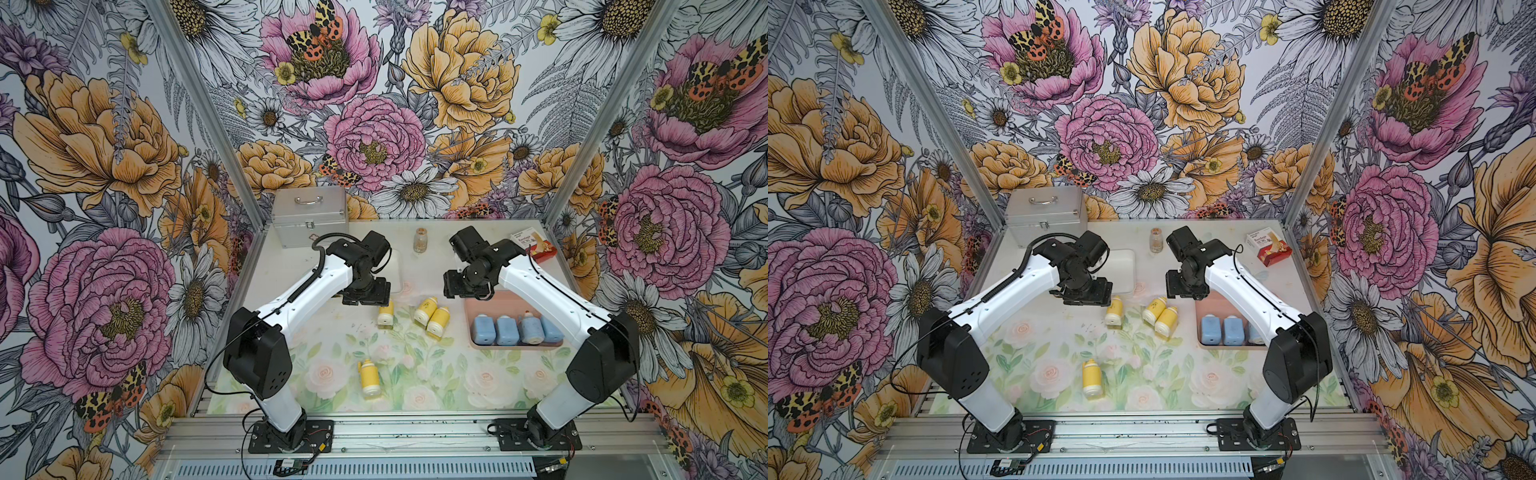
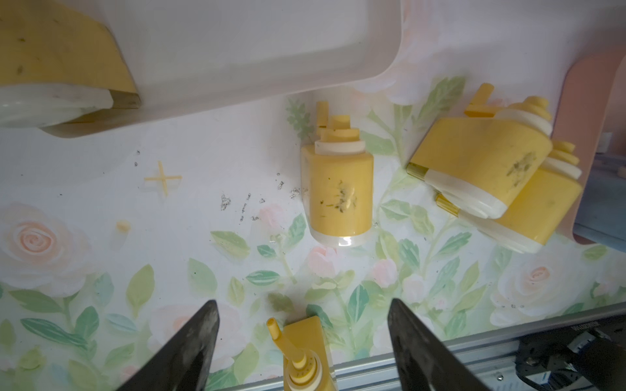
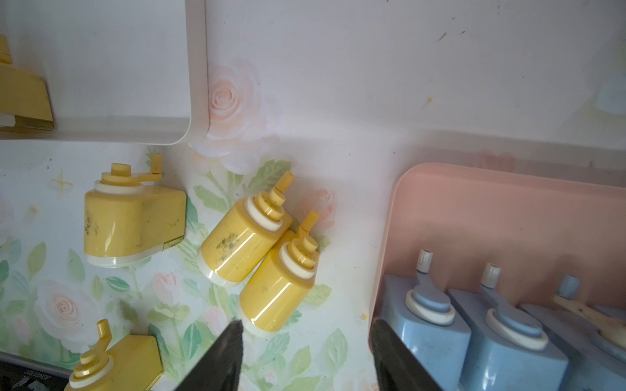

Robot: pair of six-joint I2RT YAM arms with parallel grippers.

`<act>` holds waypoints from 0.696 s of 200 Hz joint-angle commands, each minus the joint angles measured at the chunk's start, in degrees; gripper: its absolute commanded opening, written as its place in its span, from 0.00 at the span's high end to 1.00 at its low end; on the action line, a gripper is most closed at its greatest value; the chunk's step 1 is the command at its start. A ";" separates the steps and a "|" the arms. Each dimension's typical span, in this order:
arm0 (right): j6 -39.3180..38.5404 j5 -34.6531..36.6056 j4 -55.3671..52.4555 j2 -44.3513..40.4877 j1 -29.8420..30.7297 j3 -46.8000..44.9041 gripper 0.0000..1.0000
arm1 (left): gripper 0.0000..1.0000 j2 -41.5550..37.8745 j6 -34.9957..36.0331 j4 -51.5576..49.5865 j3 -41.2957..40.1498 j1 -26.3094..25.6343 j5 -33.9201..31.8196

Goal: Place the pencil sharpeners by color into the storage box
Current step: Pick up the pencil sharpener from the center of the board.

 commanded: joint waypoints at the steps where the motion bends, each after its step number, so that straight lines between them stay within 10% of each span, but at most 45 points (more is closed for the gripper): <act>1: -0.78 0.90 0.79 -1.90 -0.50 -1.01 0.38 | 0.21 0.55 -2.51 0.24 -0.45 -2.10 1.77; 139: -1.53 0.94 0.88 -3.14 -1.98 -2.08 0.37 | 0.33 16.68 -1.72 1.45 7.66 -4.81 2.99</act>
